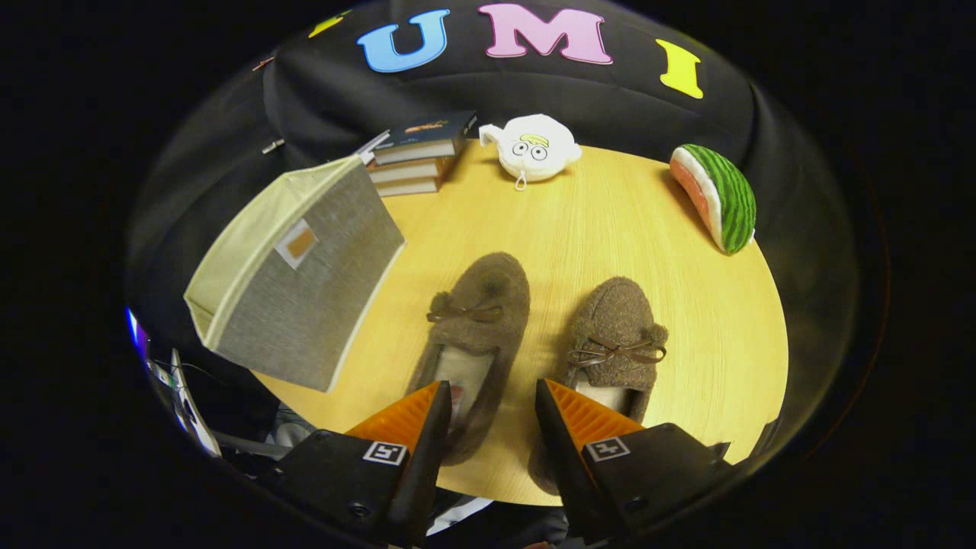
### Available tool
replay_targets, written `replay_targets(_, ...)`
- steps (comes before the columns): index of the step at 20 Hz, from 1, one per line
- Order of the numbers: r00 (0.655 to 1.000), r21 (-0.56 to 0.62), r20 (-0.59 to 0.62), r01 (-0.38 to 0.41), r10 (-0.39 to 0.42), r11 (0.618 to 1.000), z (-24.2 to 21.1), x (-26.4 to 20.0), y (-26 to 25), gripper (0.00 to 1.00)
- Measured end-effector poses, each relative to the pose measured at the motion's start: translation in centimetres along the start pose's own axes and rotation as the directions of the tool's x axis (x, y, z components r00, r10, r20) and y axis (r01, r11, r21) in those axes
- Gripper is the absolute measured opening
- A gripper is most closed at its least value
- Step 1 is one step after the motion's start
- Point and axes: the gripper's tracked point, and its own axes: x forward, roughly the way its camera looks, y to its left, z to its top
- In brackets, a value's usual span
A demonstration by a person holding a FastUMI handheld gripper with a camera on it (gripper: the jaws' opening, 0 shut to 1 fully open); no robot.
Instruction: Open the storage box then place both shoes into the box .Put the left shoe in first, then the right shoe, with the right side of both shoes facing outward in a uniform manner.
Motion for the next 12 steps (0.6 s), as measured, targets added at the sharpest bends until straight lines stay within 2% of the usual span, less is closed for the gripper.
replay_targets(6,0.996,0.082,-0.005,0.088,-0.088,0.993,1.0,4.9,-0.7,0.61)
replay_targets(8,0.994,0.116,-0.007,0.113,-0.113,0.987,1.6,6.1,-0.5,0.42)
replay_targets(11,0.988,0.127,-0.017,0.153,-0.152,0.98,1.8,6.5,-0.6,0.27)
replay_targets(12,0.987,0.142,-0.02,0.158,-0.157,0.977,1.9,6.3,-0.7,0.16)
